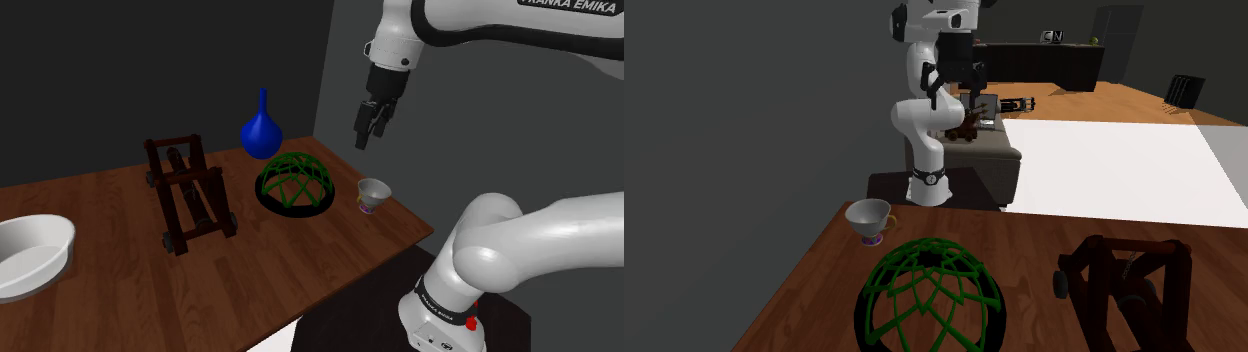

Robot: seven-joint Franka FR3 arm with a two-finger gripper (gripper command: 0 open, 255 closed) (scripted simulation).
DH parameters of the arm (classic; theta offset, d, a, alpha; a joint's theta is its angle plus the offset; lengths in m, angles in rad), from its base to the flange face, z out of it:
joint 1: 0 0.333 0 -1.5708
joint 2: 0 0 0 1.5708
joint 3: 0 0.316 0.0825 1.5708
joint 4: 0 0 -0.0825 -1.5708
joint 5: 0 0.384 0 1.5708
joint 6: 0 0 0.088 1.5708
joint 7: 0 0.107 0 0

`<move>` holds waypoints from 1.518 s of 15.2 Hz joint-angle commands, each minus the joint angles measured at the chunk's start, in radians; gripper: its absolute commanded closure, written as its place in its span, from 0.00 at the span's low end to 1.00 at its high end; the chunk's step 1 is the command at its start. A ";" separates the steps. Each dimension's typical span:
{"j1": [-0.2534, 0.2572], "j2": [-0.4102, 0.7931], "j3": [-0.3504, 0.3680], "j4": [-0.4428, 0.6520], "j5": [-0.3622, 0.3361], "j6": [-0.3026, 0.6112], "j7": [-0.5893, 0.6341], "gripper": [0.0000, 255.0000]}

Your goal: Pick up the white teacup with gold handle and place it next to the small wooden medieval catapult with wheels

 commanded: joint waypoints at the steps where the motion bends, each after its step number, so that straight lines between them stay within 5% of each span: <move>1: 0.000 0.000 0.000 0.000 0.000 0.000 0.000 0.00; 13: -0.072 -0.182 -0.188 -0.432 -0.211 0.362 -0.257 0.00; 23: -0.200 -0.058 -0.403 -0.611 -0.428 0.759 -0.455 0.00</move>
